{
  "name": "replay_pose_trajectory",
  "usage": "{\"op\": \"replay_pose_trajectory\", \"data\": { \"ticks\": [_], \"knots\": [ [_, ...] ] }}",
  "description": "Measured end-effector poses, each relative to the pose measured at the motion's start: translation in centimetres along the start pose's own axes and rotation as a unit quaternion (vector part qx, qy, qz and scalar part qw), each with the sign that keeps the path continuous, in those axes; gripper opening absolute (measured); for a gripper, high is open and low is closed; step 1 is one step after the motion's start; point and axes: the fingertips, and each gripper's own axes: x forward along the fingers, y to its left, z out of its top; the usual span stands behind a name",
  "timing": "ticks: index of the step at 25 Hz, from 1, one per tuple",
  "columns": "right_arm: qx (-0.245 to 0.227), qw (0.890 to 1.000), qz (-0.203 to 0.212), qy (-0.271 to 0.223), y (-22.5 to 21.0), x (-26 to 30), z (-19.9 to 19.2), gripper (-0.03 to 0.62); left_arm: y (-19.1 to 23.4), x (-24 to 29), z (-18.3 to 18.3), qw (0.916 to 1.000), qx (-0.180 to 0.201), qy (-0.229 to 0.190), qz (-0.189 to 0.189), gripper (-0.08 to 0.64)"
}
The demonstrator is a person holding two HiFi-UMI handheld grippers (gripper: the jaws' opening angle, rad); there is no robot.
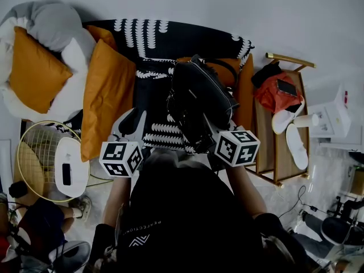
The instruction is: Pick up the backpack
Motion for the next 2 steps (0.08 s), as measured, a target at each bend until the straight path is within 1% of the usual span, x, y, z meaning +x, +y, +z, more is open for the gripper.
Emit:
{"op": "replay_pose_trajectory", "data": {
  "ticks": [2],
  "knots": [
    [-0.001,1.000,0.000,0.001,0.00,0.10,0.07,0.028,0.01,0.13,0.01,1.0000,-0.001,0.001,-0.001,0.101]
  ]
}}
